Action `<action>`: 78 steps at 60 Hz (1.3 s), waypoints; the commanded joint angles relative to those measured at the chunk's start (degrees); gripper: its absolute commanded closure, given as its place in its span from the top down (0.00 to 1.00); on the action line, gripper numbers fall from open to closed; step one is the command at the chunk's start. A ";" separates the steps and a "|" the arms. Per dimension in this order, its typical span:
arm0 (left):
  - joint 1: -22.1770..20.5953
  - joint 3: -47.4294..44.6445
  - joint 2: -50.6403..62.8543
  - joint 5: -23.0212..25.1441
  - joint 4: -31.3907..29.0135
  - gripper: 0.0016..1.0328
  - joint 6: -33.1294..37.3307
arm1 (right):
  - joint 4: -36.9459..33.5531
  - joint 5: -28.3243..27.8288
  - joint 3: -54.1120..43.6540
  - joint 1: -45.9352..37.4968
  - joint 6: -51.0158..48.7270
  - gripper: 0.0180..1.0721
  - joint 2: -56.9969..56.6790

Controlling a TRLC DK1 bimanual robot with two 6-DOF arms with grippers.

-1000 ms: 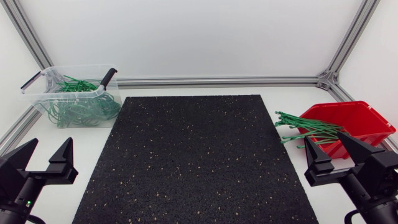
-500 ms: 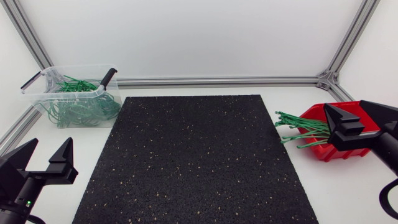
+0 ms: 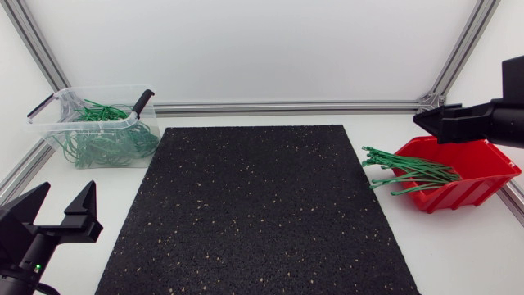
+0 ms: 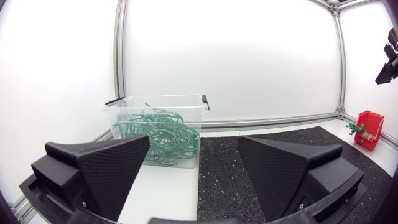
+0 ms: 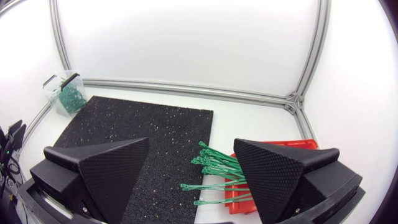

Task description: Take a green cable tie from the red box, thread the tail through the head to close it, then place it in the transparent bin on the left.

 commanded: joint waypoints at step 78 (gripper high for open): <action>0.30 -2.17 1.44 -0.09 -1.50 0.96 -0.99 | -4.56 14.28 -6.62 -0.02 -79.03 0.44 25.58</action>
